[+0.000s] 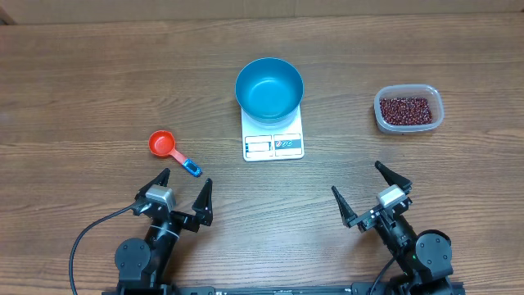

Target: Scoop item into bowl and weigh 150g on scale

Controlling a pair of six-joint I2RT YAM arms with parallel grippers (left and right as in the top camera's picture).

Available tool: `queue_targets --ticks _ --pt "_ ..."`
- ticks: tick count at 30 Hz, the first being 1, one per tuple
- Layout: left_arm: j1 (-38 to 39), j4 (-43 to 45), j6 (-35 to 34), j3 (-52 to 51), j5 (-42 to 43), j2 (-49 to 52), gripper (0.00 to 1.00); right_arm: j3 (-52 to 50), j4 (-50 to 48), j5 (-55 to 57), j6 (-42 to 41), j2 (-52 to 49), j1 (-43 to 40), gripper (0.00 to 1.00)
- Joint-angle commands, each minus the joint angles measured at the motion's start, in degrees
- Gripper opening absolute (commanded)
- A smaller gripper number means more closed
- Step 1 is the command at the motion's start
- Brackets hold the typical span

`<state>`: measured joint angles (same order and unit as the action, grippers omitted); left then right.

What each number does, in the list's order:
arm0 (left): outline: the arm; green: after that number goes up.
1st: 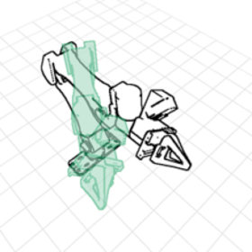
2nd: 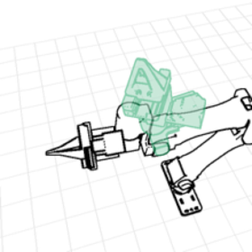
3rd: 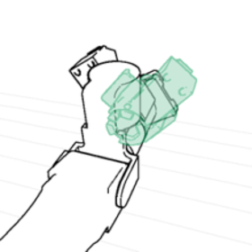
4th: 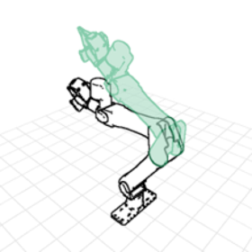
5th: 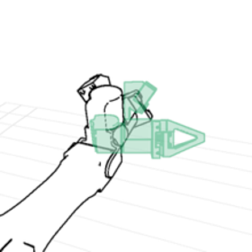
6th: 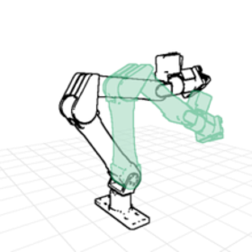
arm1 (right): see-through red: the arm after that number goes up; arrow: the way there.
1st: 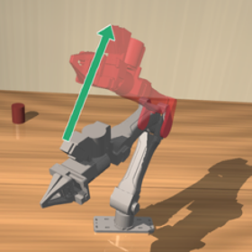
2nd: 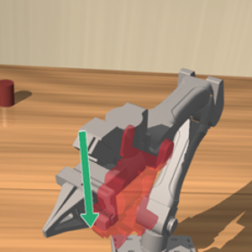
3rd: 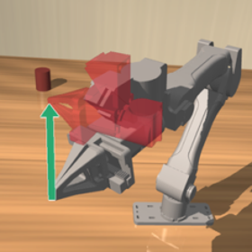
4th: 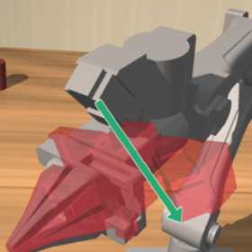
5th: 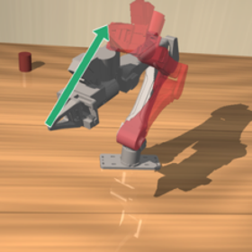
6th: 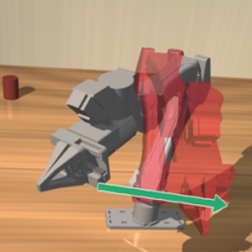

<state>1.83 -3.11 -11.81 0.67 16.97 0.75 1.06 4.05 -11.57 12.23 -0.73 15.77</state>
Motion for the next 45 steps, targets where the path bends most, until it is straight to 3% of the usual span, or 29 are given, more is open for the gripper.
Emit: queue_targets --ticks 1,15,19,23,28,31,37,45 --pt "-0.26 0.22 0.92 -0.39 0.46 -0.5 1.0 -0.59 -0.33 0.59 -0.17 0.55 -0.2 1.0" --pt "-0.26 0.26 1.42 -0.39 0.09 -0.5 1.0 -0.59 -0.33 0.59 -0.17 0.55 -0.2 1.0" --pt "-0.33 0.52 4.55 -0.39 -8.15 -0.5 1.0 -0.59 -0.33 0.59 -0.17 0.55 -0.2 1.0" --pt "-0.31 3.56 4.48 -0.39 -9.81 -0.5 1.0 -0.59 -0.33 0.59 -0.17 0.55 -0.2 1.0" --pt "-0.31 4.57 -1.51 -0.13 -5.14 -0.5 1.0 -0.59 -0.33 0.59 -0.17 0.55 -0.2 1.0" --pt "-0.31 0.7 -7.76 2.29 -5.49 -0.5 1.0 -0.59 -0.33 0.59 -0.17 0.55 -0.2 1.0" --pt "-0.31 -14.82 -7.19 16.5 -11.45 2.21 1.0 -0.59 -0.33 0.59 -0.17 0.55 -0.2 1.0" --pt "-0.31 -35.52 -7.67 39.67 -19.23 19.58 1.0 -0.59 -0.33 0.59 -0.17 0.55 -0.2 1.0"
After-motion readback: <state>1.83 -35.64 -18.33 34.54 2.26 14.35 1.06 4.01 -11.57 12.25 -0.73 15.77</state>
